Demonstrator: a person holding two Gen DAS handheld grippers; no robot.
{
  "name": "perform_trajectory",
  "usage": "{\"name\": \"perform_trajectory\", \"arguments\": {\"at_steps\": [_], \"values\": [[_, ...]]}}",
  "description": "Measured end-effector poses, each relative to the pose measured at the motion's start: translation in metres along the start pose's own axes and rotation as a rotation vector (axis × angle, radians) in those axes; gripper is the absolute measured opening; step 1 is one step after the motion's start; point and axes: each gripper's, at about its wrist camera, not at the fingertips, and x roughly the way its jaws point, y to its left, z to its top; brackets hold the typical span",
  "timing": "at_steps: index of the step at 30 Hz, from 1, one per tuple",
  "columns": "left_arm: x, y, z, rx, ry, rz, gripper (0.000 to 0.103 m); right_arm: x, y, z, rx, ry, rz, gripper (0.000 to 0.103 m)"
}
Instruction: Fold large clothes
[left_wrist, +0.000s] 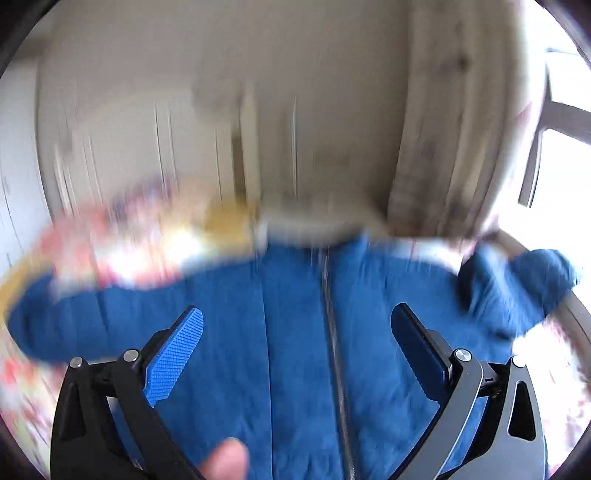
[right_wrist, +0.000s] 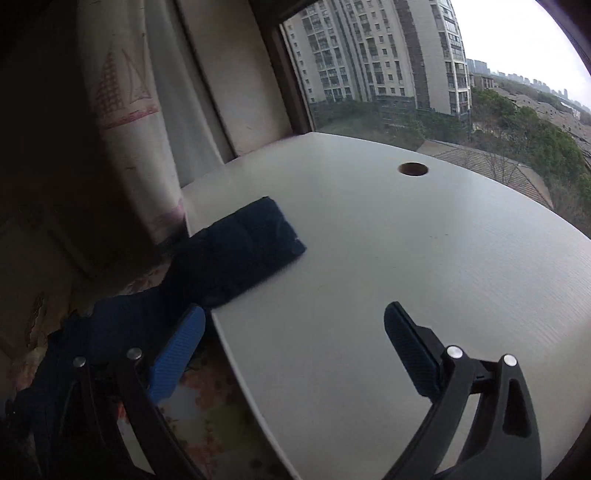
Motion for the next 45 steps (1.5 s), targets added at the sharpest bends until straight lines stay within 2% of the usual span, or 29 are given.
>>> {"name": "perform_trajectory", "arguments": {"at_steps": [1, 2, 3, 4, 5, 6, 7, 11, 12, 14, 15, 16, 17, 19, 21, 24, 27, 30, 34, 35, 37, 38, 39, 41, 42, 43, 45], "values": [[-0.007, -0.003, 0.004, 0.005, -0.050, -0.003, 0.099, 0.008, 0.030, -0.010, -0.051, 0.016, 0.056, 0.097], [-0.007, -0.004, 0.007, -0.006, -0.055, -0.018, 0.099, 0.023, 0.055, -0.019, -0.091, 0.043, 0.080, 0.097], [0.003, -0.003, 0.008, -0.031, 0.006, -0.038, 0.099, 0.043, 0.073, -0.028, -0.113, 0.080, 0.096, 0.097], [0.021, -0.002, 0.004, -0.060, 0.139, -0.077, 0.098, 0.069, 0.087, -0.033, -0.115, 0.123, 0.105, 0.096], [0.040, 0.000, -0.007, -0.074, 0.283, -0.178, 0.095, 0.089, 0.096, -0.042, -0.108, 0.156, 0.088, 0.095], [0.046, 0.002, -0.017, -0.086, 0.321, -0.251, 0.091, 0.114, 0.100, -0.043, -0.095, 0.182, 0.062, 0.084], [0.046, 0.007, -0.024, -0.098, 0.321, -0.266, 0.083, 0.129, 0.103, -0.043, -0.088, 0.203, 0.046, 0.075], [0.034, 0.036, -0.045, -0.170, 0.272, -0.223, 0.082, 0.177, 0.119, -0.040, -0.054, 0.220, -0.012, 0.073], [0.027, 0.042, -0.049, -0.186, 0.251, -0.200, 0.082, 0.188, 0.118, -0.035, -0.043, 0.211, -0.030, 0.070], [0.017, 0.055, -0.062, -0.187, 0.249, -0.153, 0.082, 0.197, 0.114, -0.028, -0.001, 0.207, -0.046, 0.045], [0.018, 0.061, -0.070, -0.171, 0.274, -0.122, 0.082, 0.196, 0.111, -0.024, 0.023, 0.198, -0.008, 0.021], [0.017, 0.063, -0.073, -0.165, 0.284, -0.098, 0.079, 0.190, 0.116, -0.022, 0.033, 0.163, 0.031, 0.010], [0.018, 0.067, -0.079, -0.162, 0.295, -0.057, 0.071, 0.178, 0.127, -0.018, 0.003, 0.105, 0.058, 0.009], [0.024, 0.081, -0.092, -0.193, 0.339, -0.014, 0.068, 0.155, 0.161, -0.012, -0.083, 0.010, 0.080, 0.008], [0.032, 0.090, -0.104, -0.248, 0.383, -0.034, 0.067, 0.137, 0.200, -0.003, -0.150, -0.033, 0.143, 0.007], [0.035, 0.095, -0.114, -0.284, 0.395, -0.033, 0.067, 0.107, 0.270, -0.005, -0.281, -0.063, 0.241, 0.007], [0.038, 0.103, -0.125, -0.326, 0.400, -0.049, 0.067, 0.086, 0.347, -0.030, -0.398, -0.036, 0.400, 0.007], [0.039, 0.108, -0.130, -0.353, 0.394, -0.067, 0.067, 0.073, 0.415, -0.078, -0.490, 0.053, 0.592, 0.007], [0.037, 0.111, -0.132, -0.367, 0.385, -0.086, 0.069, 0.071, 0.488, -0.161, -0.681, 0.179, 0.671, 0.009], [0.036, 0.113, -0.133, -0.374, 0.383, -0.094, 0.071, 0.074, 0.499, -0.183, -0.729, 0.233, 0.677, 0.011], [0.036, 0.115, -0.133, -0.385, 0.379, -0.108, 0.073, 0.095, 0.511, -0.215, -0.767, 0.343, 0.655, 0.025], [0.036, 0.115, -0.133, -0.387, 0.377, -0.112, 0.075, 0.105, 0.509, -0.227, -0.768, 0.408, 0.656, 0.042], [0.036, 0.115, -0.133, -0.388, 0.376, -0.116, 0.076, 0.110, 0.505, -0.231, -0.764, 0.445, 0.668, 0.052], [0.036, 0.115, -0.132, -0.389, 0.374, -0.119, 0.079, 0.108, 0.496, -0.227, -0.733, 0.455, 0.686, 0.055], [0.035, 0.115, -0.131, -0.389, 0.373, -0.116, 0.079, 0.107, 0.485, -0.222, -0.713, 0.470, 0.691, 0.064], [0.034, 0.115, -0.131, -0.388, 0.370, -0.107, 0.079, 0.103, 0.473, -0.216, -0.687, 0.483, 0.708, 0.069], [0.030, 0.112, -0.126, -0.371, 0.363, -0.084, 0.079, 0.079, 0.443, -0.200, -0.642, 0.473, 0.761, 0.069]]}}
